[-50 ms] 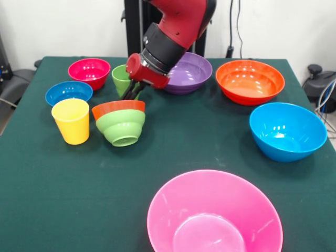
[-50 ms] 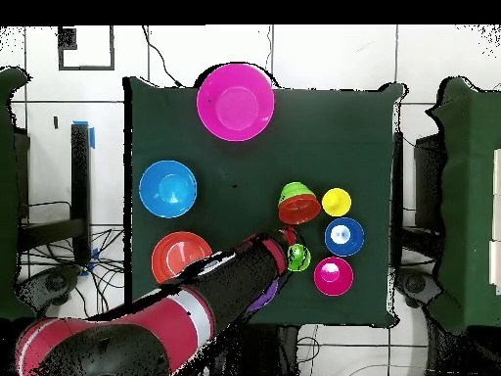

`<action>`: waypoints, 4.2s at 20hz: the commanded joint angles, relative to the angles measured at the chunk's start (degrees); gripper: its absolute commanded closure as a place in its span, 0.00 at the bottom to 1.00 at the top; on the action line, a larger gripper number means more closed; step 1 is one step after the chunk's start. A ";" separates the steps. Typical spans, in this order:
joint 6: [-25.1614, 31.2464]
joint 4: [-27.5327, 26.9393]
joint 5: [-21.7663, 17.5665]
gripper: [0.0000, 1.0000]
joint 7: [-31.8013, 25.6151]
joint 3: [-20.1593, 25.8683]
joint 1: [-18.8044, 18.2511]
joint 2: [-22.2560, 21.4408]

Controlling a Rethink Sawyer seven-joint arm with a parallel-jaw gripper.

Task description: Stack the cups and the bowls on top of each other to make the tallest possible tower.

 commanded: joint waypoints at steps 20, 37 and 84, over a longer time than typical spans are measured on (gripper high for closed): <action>-4.35 -2.38 -6.59 1.00 2.97 8.44 -4.29 -18.91; 1.34 0.44 -5.21 1.00 4.38 10.56 -5.18 -16.83; -3.10 8.15 -11.44 1.00 3.48 12.05 -7.46 -16.88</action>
